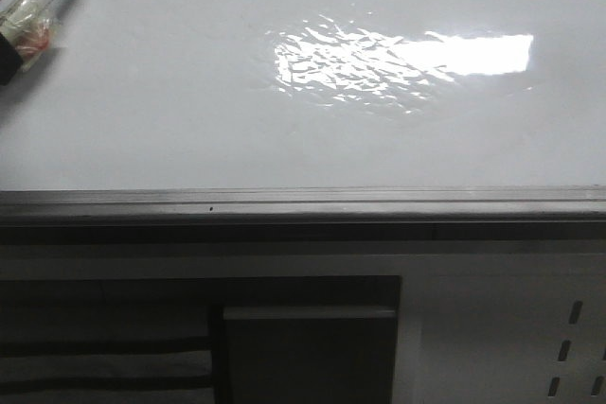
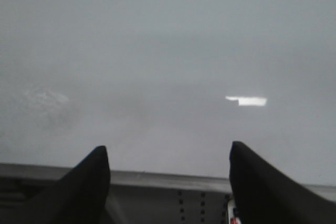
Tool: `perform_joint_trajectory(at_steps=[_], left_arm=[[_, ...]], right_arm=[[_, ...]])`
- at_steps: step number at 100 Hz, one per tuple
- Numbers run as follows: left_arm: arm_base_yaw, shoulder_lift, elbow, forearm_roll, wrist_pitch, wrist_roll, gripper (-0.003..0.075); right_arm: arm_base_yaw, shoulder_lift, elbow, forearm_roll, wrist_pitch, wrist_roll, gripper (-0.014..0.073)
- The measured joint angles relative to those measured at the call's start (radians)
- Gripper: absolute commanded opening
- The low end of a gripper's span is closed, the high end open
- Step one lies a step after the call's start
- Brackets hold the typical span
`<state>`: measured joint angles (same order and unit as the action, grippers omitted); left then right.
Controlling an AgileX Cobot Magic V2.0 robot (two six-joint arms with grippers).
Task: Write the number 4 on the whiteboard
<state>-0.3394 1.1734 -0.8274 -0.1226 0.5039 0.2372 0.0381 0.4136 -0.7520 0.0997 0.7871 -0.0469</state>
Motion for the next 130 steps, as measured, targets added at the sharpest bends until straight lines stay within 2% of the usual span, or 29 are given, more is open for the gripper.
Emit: perform_joint_trajectory(at_steps=[11, 32, 51, 70, 86, 117, 130], left_arm=[[-0.057, 0.000, -0.063, -0.026, 0.128, 0.108, -0.0020], [-0.203, 0.000, -0.124, -0.049, 0.260, 0.231, -0.0020], [-0.312, 0.002, -0.161, -0.121, 0.312, 0.352, -0.0020], [-0.383, 0.002, -0.185, -0.202, 0.326, 0.497, -0.0020], [-0.416, 0.004, -0.211, -0.208, 0.341, 0.533, -0.0020], [-0.434, 0.046, -0.271, -0.211, 0.378, 0.553, -0.0020], [-0.434, 0.046, -0.271, -0.211, 0.380, 0.566, -0.0020]], right_arm=[[0.000, 0.040, -0.039, 0.117, 0.089, -0.112, 0.0437], [0.000, 0.215, -0.088, 0.423, 0.220, -0.512, 0.0437], [0.000, 0.416, -0.132, 0.672, 0.301, -0.955, 0.0436], [0.004, 0.580, -0.194, 0.859, 0.395, -1.279, 0.0436], [0.075, 0.674, -0.276, 0.877, 0.408, -1.361, 0.0436], [0.341, 0.809, -0.393, 0.802, 0.318, -1.382, 0.0435], [0.389, 0.849, -0.395, 0.799, 0.277, -1.382, 0.0370]])
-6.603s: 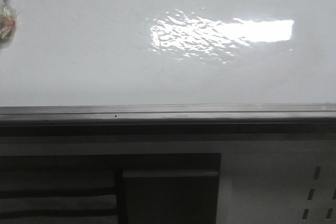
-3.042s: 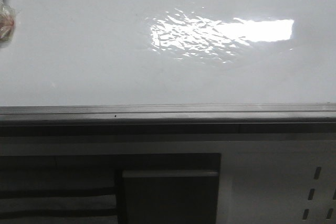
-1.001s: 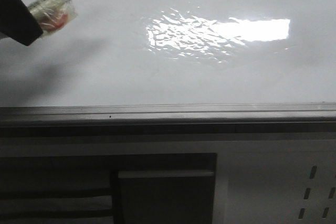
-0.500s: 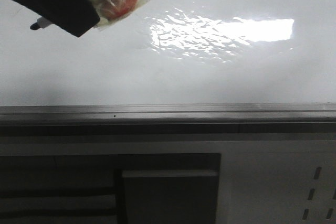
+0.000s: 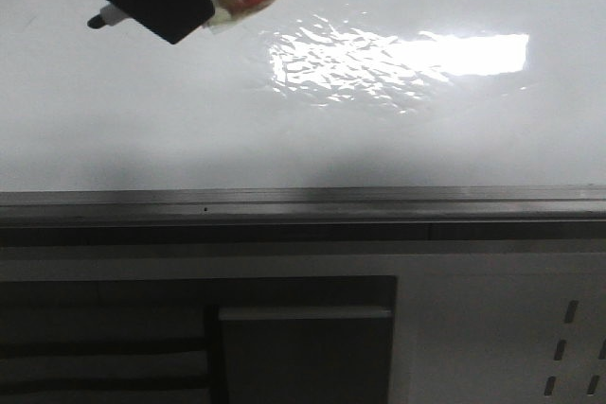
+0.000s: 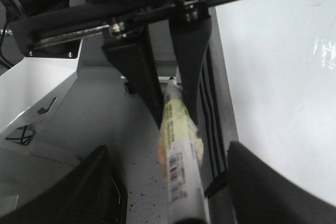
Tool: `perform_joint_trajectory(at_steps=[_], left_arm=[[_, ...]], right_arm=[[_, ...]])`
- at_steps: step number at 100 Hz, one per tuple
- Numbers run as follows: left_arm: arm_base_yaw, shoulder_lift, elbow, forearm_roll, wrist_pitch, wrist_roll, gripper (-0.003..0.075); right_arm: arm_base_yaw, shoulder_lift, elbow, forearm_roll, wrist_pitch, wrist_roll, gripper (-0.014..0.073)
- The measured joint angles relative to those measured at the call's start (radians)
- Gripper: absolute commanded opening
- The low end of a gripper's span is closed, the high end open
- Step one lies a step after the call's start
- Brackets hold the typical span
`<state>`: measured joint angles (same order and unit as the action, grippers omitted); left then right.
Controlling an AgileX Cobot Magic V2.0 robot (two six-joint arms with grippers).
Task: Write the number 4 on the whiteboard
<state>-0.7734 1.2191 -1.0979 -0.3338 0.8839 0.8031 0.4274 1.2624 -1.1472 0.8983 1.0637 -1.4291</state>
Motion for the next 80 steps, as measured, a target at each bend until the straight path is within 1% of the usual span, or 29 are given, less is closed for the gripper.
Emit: perform_joint_trajectory(at_steps=[12, 38, 53, 71, 80], left_arm=[[0.000, 0.001, 0.000, 0.000, 0.000, 0.008, -0.0020], [0.000, 0.001, 0.000, 0.000, 0.000, 0.024, -0.0020], [0.000, 0.001, 0.000, 0.000, 0.000, 0.024, -0.0020], [0.000, 0.001, 0.000, 0.000, 0.000, 0.024, -0.0020], [0.000, 0.001, 0.000, 0.000, 0.002, 0.024, -0.0020]], right_arm=[[0.029, 0.032, 0.000, -0.002, -0.029, 0.000, 0.0318], [0.047, 0.049, 0.000, -0.017, -0.040, 0.000, 0.0298], [0.047, 0.049, 0.000, -0.037, -0.040, 0.000, 0.0223], [0.047, 0.049, 0.000, -0.047, -0.040, 0.000, 0.0166], [0.047, 0.049, 0.000, -0.050, -0.042, 0.000, 0.0101]])
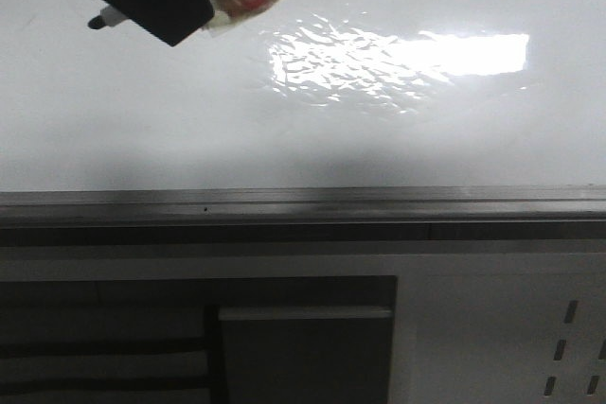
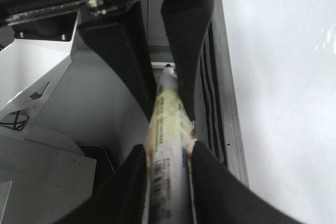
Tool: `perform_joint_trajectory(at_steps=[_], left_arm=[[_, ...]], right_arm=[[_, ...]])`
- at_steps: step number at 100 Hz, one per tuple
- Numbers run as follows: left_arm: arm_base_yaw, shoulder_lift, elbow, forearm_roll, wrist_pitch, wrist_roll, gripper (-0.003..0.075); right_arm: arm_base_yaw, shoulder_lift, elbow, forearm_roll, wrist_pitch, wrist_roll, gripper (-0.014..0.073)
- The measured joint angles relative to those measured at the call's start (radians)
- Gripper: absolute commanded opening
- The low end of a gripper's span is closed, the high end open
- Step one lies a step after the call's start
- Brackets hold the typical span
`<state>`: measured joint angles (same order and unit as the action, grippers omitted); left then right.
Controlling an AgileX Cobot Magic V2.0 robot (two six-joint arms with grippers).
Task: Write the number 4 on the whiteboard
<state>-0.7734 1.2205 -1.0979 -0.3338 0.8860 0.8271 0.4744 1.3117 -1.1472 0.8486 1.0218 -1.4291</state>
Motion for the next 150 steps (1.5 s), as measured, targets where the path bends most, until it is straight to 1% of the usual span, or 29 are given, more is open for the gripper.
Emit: perform_joint_trajectory(at_steps=[13, 18, 25, 32, 37, 40, 44, 47, 53, 58, 72, 83, 91, 98, 103, 111, 124, 134, 150], left_arm=[[0.000, 0.000, 0.000, 0.000, 0.000, 0.000, -0.0016], [0.000, 0.000, 0.000, 0.000, 0.000, 0.000, 0.0007], [0.000, 0.000, 0.000, 0.000, 0.000, 0.002, 0.0081], [0.000, 0.000, 0.000, 0.003, 0.000, 0.004, 0.0185], [0.000, 0.000, 0.000, 0.008, -0.008, 0.005, 0.0276], [0.000, 0.000, 0.000, 0.013, -0.015, 0.005, 0.0312], [0.000, 0.000, 0.000, 0.021, -0.030, 0.005, 0.0347], [0.000, -0.003, 0.000, 0.026, -0.041, 0.006, 0.0356], [0.000, -0.017, 0.000, 0.039, -0.071, 0.004, 0.0356], [0.000, -0.040, 0.000, 0.048, -0.104, -0.011, 0.0356], [0.054, -0.122, 0.000, 0.058, -0.122, -0.078, 0.0356], [0.149, -0.188, 0.012, 0.058, -0.120, -0.156, 0.0356], [0.239, -0.241, 0.046, 0.058, -0.120, -0.206, 0.0356], [0.316, -0.283, 0.090, 0.058, -0.120, -0.250, 0.0356], [0.366, -0.312, 0.126, 0.051, -0.122, -0.269, 0.0356], [0.433, -0.358, 0.191, 0.026, -0.130, -0.282, 0.0354], [0.502, -0.431, 0.277, -0.023, -0.161, -0.289, 0.0354], [0.512, -0.461, 0.317, -0.033, -0.186, -0.289, 0.0354], [0.516, -0.466, 0.326, -0.039, -0.224, -0.289, 0.0354]], right_arm=[[0.000, 0.000, 0.000, -0.001, 0.000, 0.000, 0.0000], [0.000, 0.000, 0.000, -0.001, 0.000, 0.000, -0.0029], [0.000, 0.000, 0.000, -0.001, 0.000, 0.000, -0.0052], [0.000, 0.000, -0.002, -0.001, 0.000, 0.000, -0.0053], [0.000, 0.000, -0.002, -0.002, 0.000, 0.000, -0.0053], [0.000, 0.000, -0.002, -0.002, 0.000, 0.000, -0.0053], [0.000, 0.000, -0.002, -0.005, -0.002, 0.000, -0.0053], [0.000, 0.000, -0.002, -0.010, -0.009, 0.000, -0.0053], [0.000, 0.000, -0.002, -0.031, -0.030, 0.024, -0.0053], [0.000, -0.006, -0.002, -0.077, -0.062, 0.066, -0.0053], [0.000, -0.065, -0.002, -0.247, -0.143, 0.262, -0.0053], [-0.004, -0.129, -0.002, -0.374, -0.153, 0.471, -0.0053], [-0.039, -0.167, 0.010, -0.448, -0.155, 0.641, -0.0053], [-0.095, -0.194, 0.043, -0.471, -0.167, 0.750, -0.0053], [-0.137, -0.210, 0.075, -0.469, -0.179, 0.796, -0.0053], [-0.186, -0.229, 0.137, -0.430, -0.190, 0.831, -0.0053], [-0.193, -0.252, 0.206, -0.352, -0.210, 0.846, -0.0053], [-0.193, -0.254, 0.223, -0.327, -0.215, 0.849, -0.0053], [-0.193, -0.254, 0.202, -0.317, -0.227, 0.849, -0.0053]])
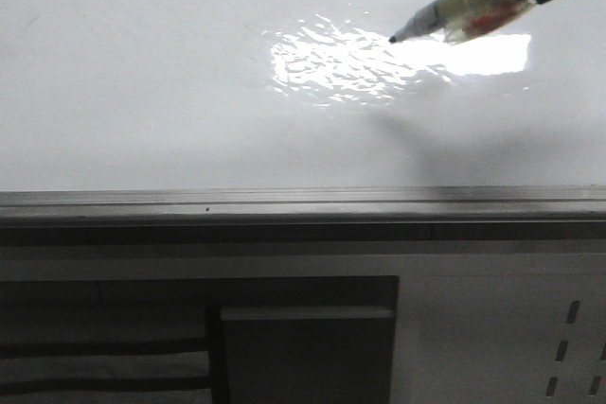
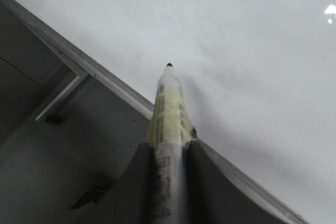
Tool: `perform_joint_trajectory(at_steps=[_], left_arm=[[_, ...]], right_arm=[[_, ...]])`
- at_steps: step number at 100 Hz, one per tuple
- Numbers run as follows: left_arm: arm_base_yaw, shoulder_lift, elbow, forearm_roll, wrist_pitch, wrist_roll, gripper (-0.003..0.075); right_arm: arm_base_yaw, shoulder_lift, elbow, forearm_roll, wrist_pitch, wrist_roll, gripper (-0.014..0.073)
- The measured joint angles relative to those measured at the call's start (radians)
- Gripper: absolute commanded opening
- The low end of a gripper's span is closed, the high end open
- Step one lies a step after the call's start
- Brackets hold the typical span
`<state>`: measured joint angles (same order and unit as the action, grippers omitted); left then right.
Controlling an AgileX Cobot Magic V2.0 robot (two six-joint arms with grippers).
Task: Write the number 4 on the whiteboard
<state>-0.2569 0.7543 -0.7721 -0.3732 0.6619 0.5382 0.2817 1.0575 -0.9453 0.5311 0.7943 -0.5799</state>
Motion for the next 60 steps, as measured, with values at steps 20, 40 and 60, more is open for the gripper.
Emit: perform_joint_trajectory(at_steps=[20, 40, 60], left_arm=[[0.000, 0.000, 0.000, -0.006, -0.026, 0.000, 0.0354], [0.000, 0.000, 0.000, -0.010, -0.031, 0.000, 0.0354], [0.000, 0.000, 0.000, -0.010, -0.035, -0.002, 0.0354]], right_arm=[[0.000, 0.055, -0.150, -0.041, 0.112, 0.037, -0.0053], [0.087, 0.023, -0.060, -0.069, -0.094, 0.068, -0.0053], [0.119, 0.055, -0.019, -0.063, -0.165, 0.091, -0.0053]])
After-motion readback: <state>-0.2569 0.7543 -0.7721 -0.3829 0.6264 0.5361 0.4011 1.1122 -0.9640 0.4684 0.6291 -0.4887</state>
